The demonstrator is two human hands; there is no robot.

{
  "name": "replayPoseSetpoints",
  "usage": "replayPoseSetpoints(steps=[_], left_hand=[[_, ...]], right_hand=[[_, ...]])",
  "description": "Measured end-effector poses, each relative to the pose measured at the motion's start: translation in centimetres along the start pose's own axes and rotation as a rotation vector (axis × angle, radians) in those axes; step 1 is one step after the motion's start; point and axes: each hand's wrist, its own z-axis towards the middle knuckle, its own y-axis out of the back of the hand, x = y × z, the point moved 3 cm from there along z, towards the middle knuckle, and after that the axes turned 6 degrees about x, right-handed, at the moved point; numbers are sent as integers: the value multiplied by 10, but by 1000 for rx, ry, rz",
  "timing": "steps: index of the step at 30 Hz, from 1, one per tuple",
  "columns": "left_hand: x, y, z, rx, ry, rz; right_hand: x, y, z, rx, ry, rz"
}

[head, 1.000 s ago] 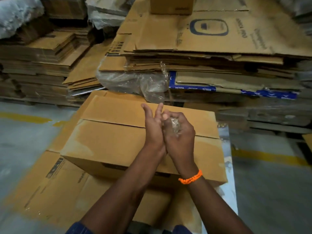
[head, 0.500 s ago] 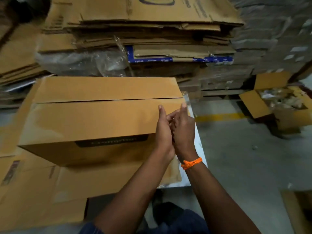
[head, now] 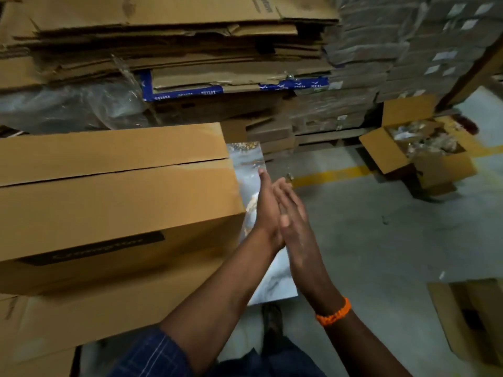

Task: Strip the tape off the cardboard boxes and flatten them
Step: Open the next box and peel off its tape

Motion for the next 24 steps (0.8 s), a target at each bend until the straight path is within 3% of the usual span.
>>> replayPoseSetpoints(steps=[2,4,7,14,18,20,24], left_hand=[[9,-12,35,-33,221,-269],[28,-32,54,-35,307,-396],[51,-68,75,13,358,-399],[24,-65,99,6,188,257],[-3,-44,108,-35,71,477],[-12,-35,110,-66,-19,593],[-24,-13,106,-137,-206,729]], right_hand=[[-17,36,4,73,107,-148],[-46,73,23,-33,186,-302],[-94,117,72,-184,137,-385],[-132,153,206,-299,-268,-319],[-162,153,263,176,-562,-374],[-170,152,275,199,-529,-394],[-175,141,270,-89,-374,-346]])
